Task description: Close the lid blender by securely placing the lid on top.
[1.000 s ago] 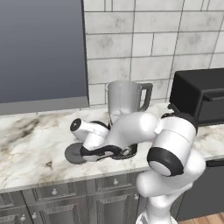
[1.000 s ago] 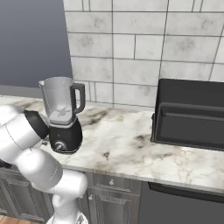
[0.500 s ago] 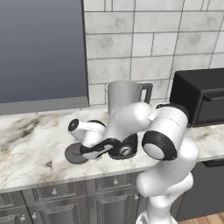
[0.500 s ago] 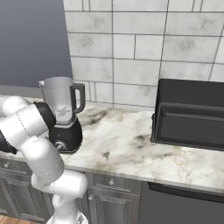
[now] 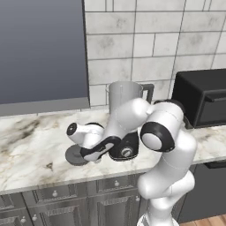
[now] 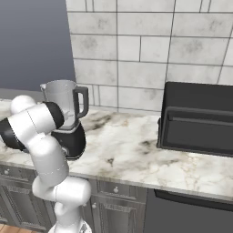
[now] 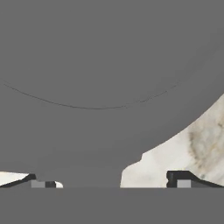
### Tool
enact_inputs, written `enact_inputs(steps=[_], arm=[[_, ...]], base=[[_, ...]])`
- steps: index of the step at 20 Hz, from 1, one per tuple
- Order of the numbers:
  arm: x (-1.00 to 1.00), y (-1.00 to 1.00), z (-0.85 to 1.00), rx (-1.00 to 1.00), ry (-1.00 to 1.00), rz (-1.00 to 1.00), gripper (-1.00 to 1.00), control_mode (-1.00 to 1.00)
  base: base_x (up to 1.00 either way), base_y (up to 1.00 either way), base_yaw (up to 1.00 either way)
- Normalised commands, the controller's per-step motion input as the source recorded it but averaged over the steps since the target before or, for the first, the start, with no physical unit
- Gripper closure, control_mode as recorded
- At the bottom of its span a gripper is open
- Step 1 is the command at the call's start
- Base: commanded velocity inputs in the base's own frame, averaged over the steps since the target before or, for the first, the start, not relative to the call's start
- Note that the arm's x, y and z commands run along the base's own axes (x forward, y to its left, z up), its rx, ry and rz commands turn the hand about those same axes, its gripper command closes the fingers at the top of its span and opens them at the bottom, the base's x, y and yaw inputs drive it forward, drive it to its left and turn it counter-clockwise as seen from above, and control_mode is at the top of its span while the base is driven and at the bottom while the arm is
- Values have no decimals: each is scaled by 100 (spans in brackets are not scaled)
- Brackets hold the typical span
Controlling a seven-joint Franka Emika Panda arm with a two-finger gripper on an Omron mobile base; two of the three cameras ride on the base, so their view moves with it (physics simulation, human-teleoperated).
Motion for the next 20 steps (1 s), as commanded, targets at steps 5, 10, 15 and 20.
enact_inputs(steps=[5,10,15,20], arm=[[10,0,-18,0,0,1,-100,-100],[12,0,-24,0,0,1,100,-100],[0,0,-16,0,0,1,100,-100],[-1,0,-5,1,-4,1,100,-100]], base=[[0,0,0],[0,0,0],[0,0,0],[0,0,0]])
